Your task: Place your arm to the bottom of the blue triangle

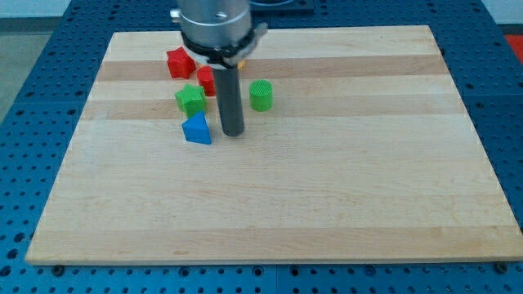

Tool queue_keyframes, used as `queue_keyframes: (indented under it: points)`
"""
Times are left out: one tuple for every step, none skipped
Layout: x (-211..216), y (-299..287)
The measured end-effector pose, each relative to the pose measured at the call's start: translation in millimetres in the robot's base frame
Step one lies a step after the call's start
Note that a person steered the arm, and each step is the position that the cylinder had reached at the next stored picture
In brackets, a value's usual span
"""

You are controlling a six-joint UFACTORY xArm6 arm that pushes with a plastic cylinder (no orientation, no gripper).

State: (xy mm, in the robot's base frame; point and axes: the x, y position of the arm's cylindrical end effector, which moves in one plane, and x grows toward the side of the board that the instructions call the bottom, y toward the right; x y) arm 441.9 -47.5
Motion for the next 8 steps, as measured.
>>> queue_keyframes:
  points:
    - [37.2,23.4]
    - [75.2,34.2]
    - [110.9,20.9]
    - [128.6,-10.2]
    - [128.7,-47.7]
    - [117.9,-67.3]
    - [80.0,-70.5]
    - [71.5,-70.5]
